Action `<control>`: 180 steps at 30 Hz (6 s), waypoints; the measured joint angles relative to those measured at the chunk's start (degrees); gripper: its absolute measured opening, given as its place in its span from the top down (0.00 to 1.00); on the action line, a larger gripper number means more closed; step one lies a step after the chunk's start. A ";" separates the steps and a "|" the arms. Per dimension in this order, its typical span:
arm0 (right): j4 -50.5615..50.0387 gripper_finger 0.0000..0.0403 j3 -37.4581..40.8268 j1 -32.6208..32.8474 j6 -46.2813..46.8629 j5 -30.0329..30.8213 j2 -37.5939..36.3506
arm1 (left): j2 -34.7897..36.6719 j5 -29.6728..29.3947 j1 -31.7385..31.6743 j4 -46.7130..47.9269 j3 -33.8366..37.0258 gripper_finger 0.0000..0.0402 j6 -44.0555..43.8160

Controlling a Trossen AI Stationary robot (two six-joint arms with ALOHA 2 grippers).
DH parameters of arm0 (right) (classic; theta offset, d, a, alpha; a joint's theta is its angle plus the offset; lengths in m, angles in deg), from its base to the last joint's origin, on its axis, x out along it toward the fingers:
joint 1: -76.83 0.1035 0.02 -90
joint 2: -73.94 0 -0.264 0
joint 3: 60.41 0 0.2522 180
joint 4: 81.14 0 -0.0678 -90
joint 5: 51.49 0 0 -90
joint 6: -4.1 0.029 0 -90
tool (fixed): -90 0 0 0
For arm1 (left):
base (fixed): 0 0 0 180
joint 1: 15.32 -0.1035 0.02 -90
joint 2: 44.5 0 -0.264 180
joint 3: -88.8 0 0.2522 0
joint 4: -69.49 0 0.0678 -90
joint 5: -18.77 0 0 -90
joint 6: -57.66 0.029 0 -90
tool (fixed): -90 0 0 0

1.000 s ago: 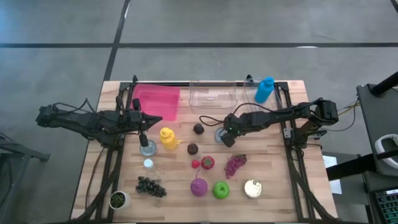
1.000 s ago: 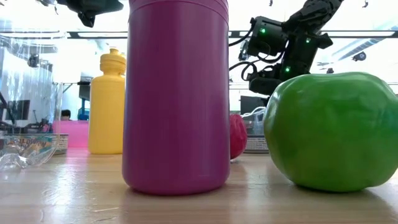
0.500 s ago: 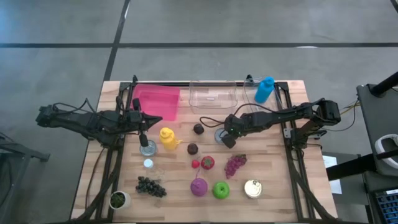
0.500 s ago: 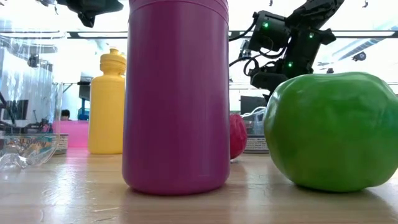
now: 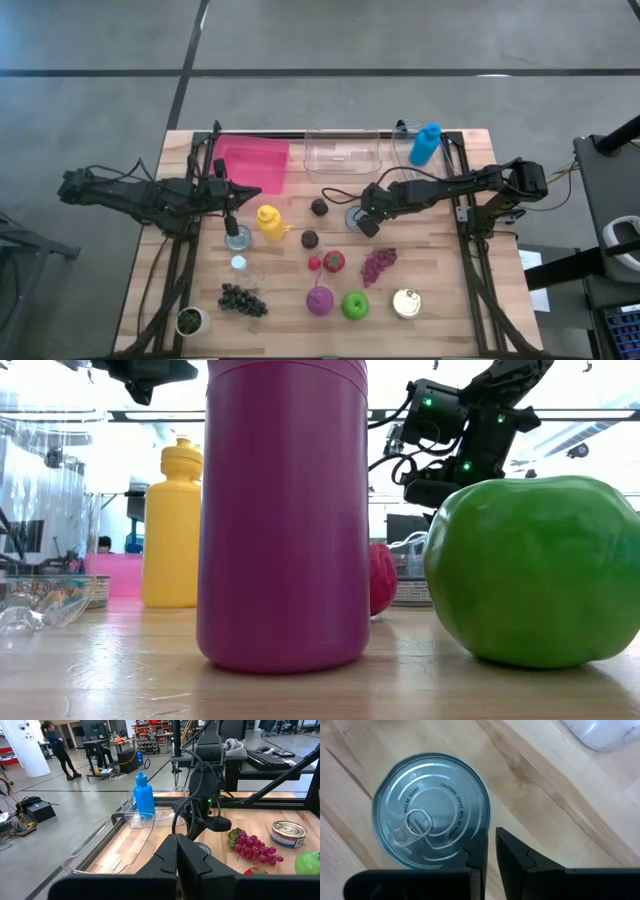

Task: Pick & Place Food Item
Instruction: Put the dark blue tuna can into the left transparent bin

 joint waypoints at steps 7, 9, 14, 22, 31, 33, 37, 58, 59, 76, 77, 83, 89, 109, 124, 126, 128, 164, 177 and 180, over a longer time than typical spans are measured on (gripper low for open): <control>0.40 0.92 0.48 0.00 0.66 -0.02 0.00 | 0.00 0.00 0.00 0.00 0.00 1.00 -0.15; 0.42 0.92 0.50 0.00 0.70 -0.02 0.00 | 0.00 0.00 0.00 0.00 0.00 1.00 -0.17; 0.47 0.92 0.52 0.00 0.72 -0.02 0.00 | 0.00 0.00 0.00 0.00 0.00 1.00 -0.17; 0.46 0.92 0.49 0.00 0.64 -0.04 -0.02 | 0.00 0.00 0.00 0.00 0.00 1.00 -0.15; 0.40 0.92 0.20 0.39 0.20 -0.12 -0.02 | 0.00 0.00 0.00 0.00 0.00 1.00 -0.13; 0.40 0.92 0.20 0.48 0.20 -0.20 -0.04 | 0.00 0.00 0.00 0.00 0.00 1.00 -0.11; 0.42 0.92 0.17 0.48 0.20 -0.20 -0.07 | 0.00 0.00 0.00 0.00 0.02 1.00 0.00; 0.15 0.92 0.28 0.48 0.44 -0.17 0.55 | 0.00 0.00 0.00 0.00 0.00 1.00 0.00; 0.15 0.92 0.28 0.48 0.44 -0.17 0.55 | -0.01 0.00 0.00 0.00 0.00 1.00 0.00; 0.16 0.92 1.46 0.24 2.76 -0.38 0.42 | -0.02 0.04 -0.02 -0.03 0.39 1.00 -1.03; 0.14 0.92 1.46 0.24 2.80 -0.41 0.42 | -0.02 0.06 0.00 0.00 0.42 1.00 -1.05; -1.09 0.92 1.48 0.24 4.68 -0.14 0.42 | -0.02 0.04 0.00 -0.46 0.66 1.00 -1.05; -1.13 0.92 1.51 0.24 4.98 -0.07 0.42 | 0.00 0.04 -0.02 -0.48 0.66 1.00 -1.05; -1.50 0.92 -0.04 0.98 0.76 1.73 0.20 | -0.02 0.00 -0.02 -0.55 0.66 1.00 -1.07; -1.33 0.92 0.16 0.98 -1.22 2.95 0.07 | -0.02 0.00 -0.02 -0.55 0.66 1.00 -1.07; -1.34 0.92 0.20 0.98 -1.15 2.93 0.07 | -0.02 0.00 -0.02 -0.55 0.66 1.00 -1.08; -1.32 0.92 0.22 0.98 -1.11 2.93 0.06 | -0.02 0.00 -0.02 -0.55 0.66 1.00 -1.07; 1.95 0.92 0.19 0.60 0.54 1.88 2.36 | -0.02 0.01 -0.02 -0.68 0.66 1.00 -1.09; 2.07 0.92 0.74 -0.13 2.78 2.33 2.36 | -0.02 0.01 -0.01 -0.67 0.66 1.00 -1.09; 1.96 0.92 0.76 -0.13 3.18 2.36 2.37 | 0.00 0.00 0.00 -0.66 0.66 1.00 -1.09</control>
